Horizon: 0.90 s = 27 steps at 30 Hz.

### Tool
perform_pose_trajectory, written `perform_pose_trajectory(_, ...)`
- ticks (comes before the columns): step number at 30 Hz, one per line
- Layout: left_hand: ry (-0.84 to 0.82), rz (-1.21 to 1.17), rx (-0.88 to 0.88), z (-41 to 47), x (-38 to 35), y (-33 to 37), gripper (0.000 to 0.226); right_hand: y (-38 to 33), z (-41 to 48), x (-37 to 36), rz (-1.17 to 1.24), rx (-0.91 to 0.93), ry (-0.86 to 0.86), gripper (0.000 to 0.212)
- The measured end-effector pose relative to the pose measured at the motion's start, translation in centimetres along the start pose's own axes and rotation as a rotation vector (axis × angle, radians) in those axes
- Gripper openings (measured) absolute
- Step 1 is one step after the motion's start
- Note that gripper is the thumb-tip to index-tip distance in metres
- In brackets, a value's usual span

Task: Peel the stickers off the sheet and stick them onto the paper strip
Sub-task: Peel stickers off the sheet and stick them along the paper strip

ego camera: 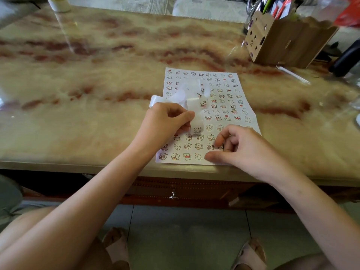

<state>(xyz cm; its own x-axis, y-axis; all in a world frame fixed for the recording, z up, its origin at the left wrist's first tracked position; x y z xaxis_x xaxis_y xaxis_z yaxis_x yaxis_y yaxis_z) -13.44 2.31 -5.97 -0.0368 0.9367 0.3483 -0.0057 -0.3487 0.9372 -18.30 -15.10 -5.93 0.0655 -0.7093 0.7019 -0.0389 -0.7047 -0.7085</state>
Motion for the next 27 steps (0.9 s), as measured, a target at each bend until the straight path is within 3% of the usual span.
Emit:
perform_pose_trajectory(5, 0.002, 0.001, 0.006, -0.1, 0.1, 0.1, 0.02, 0.1, 0.2, 0.1, 0.019, -0.011, -0.065, 0.021)
perform_pose_trajectory(10, 0.006, 0.003, 0.004, -0.2, 0.1, 0.1, 0.02, -0.2, 0.1, 0.0, -0.025, -0.014, -0.005, 0.03)
perform_pose_trajectory(23, 0.019, -0.021, -0.005, -0.1, 0.1, 0.1, 0.02, 0.1, 0.3, 0.1, 0.012, -0.008, -0.039, 0.013)
perform_pose_trajectory(27, 0.057, -0.039, -0.058, -0.1, 0.4, 0.5, 0.019, -0.5, 0.7, 0.9, 0.271, 0.011, 0.097, 0.008)
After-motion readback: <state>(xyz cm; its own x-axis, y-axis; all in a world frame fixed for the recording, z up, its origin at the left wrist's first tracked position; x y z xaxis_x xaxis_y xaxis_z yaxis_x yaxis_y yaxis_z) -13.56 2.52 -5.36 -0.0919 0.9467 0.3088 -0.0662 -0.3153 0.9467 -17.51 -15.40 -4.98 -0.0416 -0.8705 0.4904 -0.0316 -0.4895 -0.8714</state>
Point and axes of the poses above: each hand's wrist, its own z-axis towards the middle knuckle, its own x-axis out of the back of the hand, y = z × x, the point moved 5 cm from there along z, towards the middle knuckle, and after that the axes turned 7 degrees about y, right-handed, at the moved point
